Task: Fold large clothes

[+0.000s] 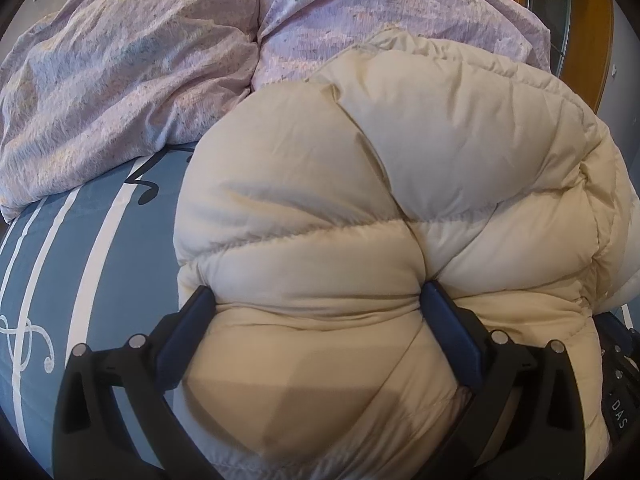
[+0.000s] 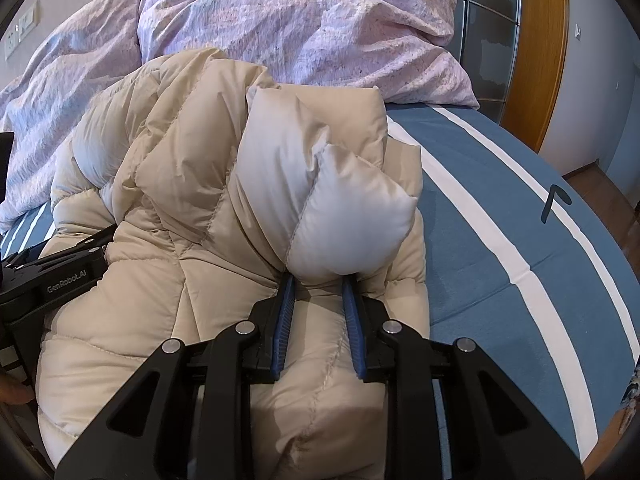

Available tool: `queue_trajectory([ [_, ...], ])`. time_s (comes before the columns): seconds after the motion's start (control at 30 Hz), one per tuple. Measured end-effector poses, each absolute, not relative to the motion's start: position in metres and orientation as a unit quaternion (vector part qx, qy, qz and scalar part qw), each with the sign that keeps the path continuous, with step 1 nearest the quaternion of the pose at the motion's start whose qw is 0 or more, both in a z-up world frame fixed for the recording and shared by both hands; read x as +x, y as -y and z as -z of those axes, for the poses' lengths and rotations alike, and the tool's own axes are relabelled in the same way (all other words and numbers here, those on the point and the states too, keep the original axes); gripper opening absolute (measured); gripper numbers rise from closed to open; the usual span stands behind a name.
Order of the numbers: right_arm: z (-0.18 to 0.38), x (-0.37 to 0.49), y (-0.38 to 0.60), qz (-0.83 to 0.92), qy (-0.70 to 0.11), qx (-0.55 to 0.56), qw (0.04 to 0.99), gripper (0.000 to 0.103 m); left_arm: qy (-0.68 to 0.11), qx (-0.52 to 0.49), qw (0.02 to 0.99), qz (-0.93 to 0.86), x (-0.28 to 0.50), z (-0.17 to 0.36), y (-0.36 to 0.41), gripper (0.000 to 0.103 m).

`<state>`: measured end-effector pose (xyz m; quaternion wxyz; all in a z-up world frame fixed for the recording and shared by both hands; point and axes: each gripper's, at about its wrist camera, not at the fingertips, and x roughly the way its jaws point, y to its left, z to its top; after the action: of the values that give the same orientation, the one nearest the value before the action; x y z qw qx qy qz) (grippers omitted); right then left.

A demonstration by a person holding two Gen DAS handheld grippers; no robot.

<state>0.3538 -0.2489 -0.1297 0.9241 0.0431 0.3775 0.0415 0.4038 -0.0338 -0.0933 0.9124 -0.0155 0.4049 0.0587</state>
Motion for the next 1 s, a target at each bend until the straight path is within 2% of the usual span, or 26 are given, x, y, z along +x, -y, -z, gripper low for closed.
queue_trajectory([
  [0.73,0.13,0.354,0.256,-0.064,-0.378,0.052,0.922,0.028,-0.401,-0.026,0.914,-0.062,0.393,0.088,0.027,0.101],
  [0.77,0.126,0.353,0.262,-0.073,-0.383,0.06,0.919,0.032,-0.404,-0.034,0.912,-0.06,0.388,0.085,0.023,0.101],
  [0.83,0.118,0.348,0.273,-0.08,-0.383,0.078,0.917,0.061,-0.408,-0.05,0.91,-0.058,0.377,0.078,0.012,0.101],
  [0.87,0.111,0.344,0.284,-0.071,-0.376,0.09,0.919,0.089,-0.407,-0.057,0.91,-0.059,0.371,0.074,0.007,0.101],
  [0.9,0.107,0.341,0.29,-0.068,-0.366,0.098,0.923,0.093,-0.406,-0.065,0.91,-0.061,0.364,0.069,-0.002,0.101],
  [1.0,0.101,0.342,0.308,-0.078,-0.373,0.129,0.915,0.093,-0.404,-0.061,0.91,-0.068,0.353,0.061,-0.012,0.101],
])
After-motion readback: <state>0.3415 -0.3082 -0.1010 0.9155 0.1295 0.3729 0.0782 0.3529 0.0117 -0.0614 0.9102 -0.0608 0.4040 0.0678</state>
